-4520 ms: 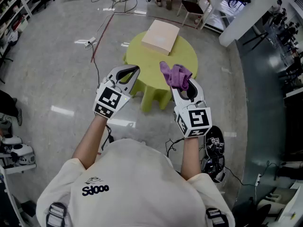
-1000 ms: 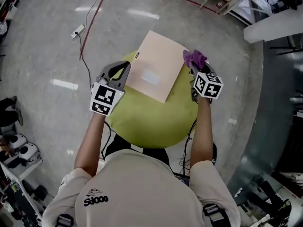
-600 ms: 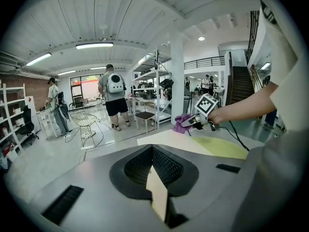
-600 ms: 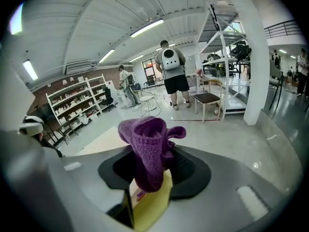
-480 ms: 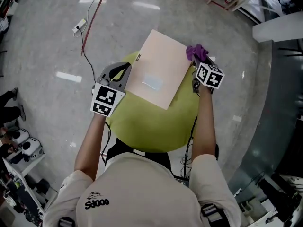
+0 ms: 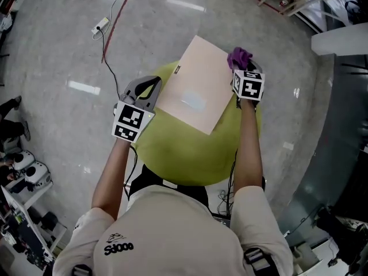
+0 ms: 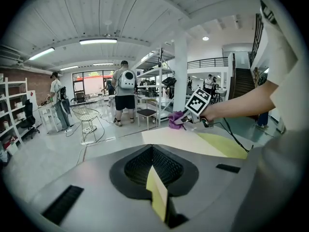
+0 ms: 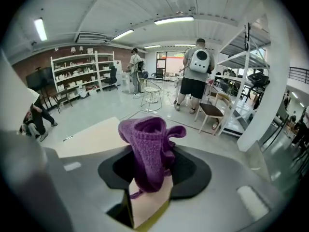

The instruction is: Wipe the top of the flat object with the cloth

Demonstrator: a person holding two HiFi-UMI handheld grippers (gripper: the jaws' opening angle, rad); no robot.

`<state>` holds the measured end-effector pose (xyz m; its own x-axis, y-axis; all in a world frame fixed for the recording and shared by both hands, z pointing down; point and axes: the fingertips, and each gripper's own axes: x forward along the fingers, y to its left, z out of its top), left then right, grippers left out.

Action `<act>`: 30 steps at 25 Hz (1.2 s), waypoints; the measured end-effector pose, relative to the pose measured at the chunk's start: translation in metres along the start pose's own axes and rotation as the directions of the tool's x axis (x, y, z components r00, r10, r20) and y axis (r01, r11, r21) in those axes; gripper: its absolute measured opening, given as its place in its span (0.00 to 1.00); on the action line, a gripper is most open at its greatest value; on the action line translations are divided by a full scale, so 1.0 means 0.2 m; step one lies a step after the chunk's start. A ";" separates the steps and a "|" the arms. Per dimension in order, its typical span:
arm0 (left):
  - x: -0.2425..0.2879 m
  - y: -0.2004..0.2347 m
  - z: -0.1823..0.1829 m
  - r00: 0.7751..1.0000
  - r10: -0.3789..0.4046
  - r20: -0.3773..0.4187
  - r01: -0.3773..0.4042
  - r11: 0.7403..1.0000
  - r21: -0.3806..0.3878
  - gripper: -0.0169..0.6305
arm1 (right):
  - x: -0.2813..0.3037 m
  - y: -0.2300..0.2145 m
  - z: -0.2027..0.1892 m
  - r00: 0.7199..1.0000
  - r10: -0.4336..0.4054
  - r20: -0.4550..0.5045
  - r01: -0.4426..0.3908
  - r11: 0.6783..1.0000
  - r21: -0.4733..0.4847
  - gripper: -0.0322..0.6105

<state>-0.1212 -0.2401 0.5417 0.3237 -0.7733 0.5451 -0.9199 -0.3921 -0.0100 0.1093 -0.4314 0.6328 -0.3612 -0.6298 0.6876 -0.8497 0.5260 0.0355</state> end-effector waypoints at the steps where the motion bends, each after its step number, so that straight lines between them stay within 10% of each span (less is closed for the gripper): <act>1: -0.01 0.01 -0.01 1.000 0.003 0.001 -0.003 1.000 -0.004 0.03 | 0.02 0.03 0.02 1.000 0.008 0.000 -0.008 1.000 -0.013 0.33; 22: -0.27 0.19 -0.22 0.998 0.057 -0.021 -0.058 0.997 -0.055 0.03 | 0.33 0.72 0.33 0.987 0.160 0.024 -0.152 0.967 -0.203 0.33; 30: -0.26 0.13 -0.17 0.999 0.043 -0.005 -0.043 0.998 -0.043 0.03 | 0.18 0.67 0.21 0.987 0.160 0.014 -0.154 0.966 -0.210 0.33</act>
<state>-0.1691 -0.1932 0.5413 0.2829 -0.7869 0.5484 -0.9417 -0.3365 0.0030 -0.0346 -0.4079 0.6315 -0.4978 -0.5452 0.6745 -0.6845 0.7246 0.0805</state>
